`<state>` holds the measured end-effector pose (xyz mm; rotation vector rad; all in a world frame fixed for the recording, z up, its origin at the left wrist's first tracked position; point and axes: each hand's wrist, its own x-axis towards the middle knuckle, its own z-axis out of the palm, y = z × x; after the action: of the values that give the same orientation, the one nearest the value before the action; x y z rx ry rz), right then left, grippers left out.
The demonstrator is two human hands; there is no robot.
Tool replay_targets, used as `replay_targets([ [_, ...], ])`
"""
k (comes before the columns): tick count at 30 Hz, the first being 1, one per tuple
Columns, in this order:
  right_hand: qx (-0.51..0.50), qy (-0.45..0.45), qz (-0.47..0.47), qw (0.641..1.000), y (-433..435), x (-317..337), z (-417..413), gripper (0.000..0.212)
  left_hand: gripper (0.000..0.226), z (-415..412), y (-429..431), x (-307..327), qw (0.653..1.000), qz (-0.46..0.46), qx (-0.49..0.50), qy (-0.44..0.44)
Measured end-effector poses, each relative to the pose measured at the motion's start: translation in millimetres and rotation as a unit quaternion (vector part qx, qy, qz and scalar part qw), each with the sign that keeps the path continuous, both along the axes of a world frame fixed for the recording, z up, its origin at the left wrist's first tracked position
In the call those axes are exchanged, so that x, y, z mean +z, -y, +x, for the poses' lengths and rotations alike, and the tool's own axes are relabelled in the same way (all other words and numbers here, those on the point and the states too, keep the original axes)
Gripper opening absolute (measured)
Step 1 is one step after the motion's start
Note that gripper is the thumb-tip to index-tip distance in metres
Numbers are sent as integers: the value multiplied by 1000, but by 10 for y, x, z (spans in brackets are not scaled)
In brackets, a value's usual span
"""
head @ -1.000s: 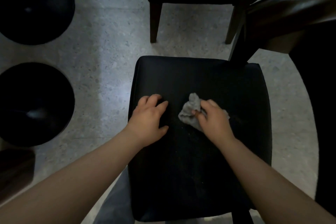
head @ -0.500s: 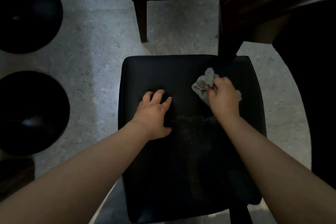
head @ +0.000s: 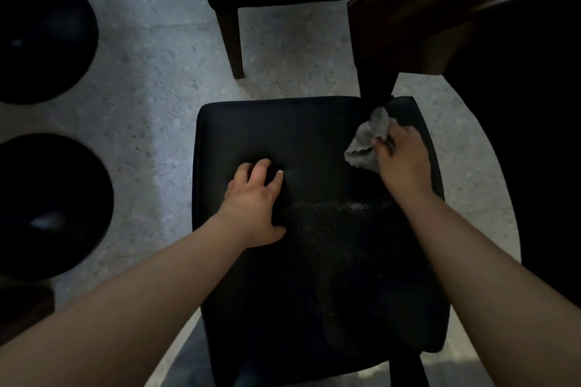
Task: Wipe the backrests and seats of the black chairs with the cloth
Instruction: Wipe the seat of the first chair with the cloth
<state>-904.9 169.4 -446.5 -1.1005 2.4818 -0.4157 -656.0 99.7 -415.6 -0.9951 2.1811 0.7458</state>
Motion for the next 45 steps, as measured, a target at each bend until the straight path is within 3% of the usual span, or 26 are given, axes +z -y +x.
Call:
replay_targets([
  [3, -6, 25, -5, 1000, -47, -45, 168, 24, 107, -6, -7, 5, 1000, -3, -2, 3],
  [7, 37, 85, 18, 996, -408, 35, 417, 4, 106, -42, 8, 58, 1000, -4, -11, 11],
  [10, 77, 127, 39, 988, -622, 106, 483, 11, 101, -93, 2, 111, 1000, -10, 5, 6],
  [14, 37, 53, -25, 998, -651, 151, 323, 7, 100, -183, -90, 144, 999, -42, 13, -32],
  [18, -24, -37, -49, 998, -404, 50, -184, 12, 103, -347, -106, 111, 997, -7, -14, -74],
  [23, 23, -11, 21, 999, -151, -147, -358, 21, 104, -482, -92, -37, 999, -7, -29, -44],
  [26, 4, 2, 8, 1000, -327, -95, -112, 26, 105, -507, -112, -64, 999, -11, -32, -31],
  [32, 39, 96, 2, 995, -837, 62, 252, 15, 109, -538, -64, -31, 999, 4, -47, -5],
  [38, -8, -26, -29, 999, -524, -39, -379, 12, 111, -583, -78, -29, 998, 1, -57, 20],
  [41, -36, -16, -4, 999, -417, -185, -567, 16, 110, -622, -56, -11, 998, 2, -59, 33],
  [45, -28, 5, -15, 999, -707, -154, -175, 14, 111, -647, -54, -5, 997, 1, -66, 42],
])
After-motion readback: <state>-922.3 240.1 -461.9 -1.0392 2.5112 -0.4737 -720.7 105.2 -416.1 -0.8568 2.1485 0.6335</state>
